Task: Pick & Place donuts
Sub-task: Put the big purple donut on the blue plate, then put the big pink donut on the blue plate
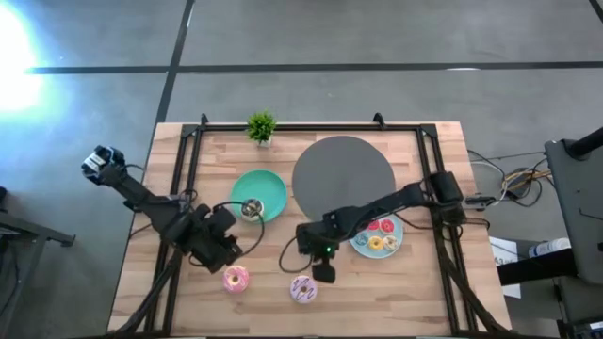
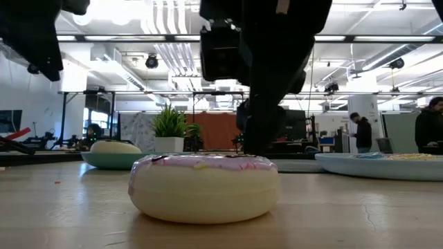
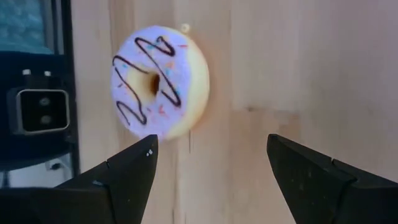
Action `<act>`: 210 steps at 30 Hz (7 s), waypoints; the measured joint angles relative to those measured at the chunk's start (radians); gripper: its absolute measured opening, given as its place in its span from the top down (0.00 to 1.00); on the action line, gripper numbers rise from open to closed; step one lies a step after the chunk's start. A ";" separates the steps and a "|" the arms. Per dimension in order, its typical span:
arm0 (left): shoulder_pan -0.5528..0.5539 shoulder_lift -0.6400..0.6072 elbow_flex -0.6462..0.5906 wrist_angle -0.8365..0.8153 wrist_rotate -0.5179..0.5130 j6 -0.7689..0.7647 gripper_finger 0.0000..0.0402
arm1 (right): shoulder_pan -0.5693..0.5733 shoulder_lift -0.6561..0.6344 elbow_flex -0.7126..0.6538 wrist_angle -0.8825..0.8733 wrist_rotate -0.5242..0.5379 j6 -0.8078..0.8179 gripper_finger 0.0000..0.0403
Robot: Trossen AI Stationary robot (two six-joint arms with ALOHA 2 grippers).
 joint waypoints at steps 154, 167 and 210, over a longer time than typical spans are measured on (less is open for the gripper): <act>0.177 0.012 -0.216 0.456 -0.020 0.267 0.98 | -0.147 -0.532 -0.336 0.095 0.642 -0.112 0.47; 0.818 0.017 -0.218 0.456 -0.043 0.802 0.98 | -0.140 -0.555 -0.439 0.101 0.642 0.027 0.47; 0.839 0.139 -0.134 0.326 0.152 0.937 0.67 | -0.130 -0.577 -0.441 0.125 0.689 0.031 0.47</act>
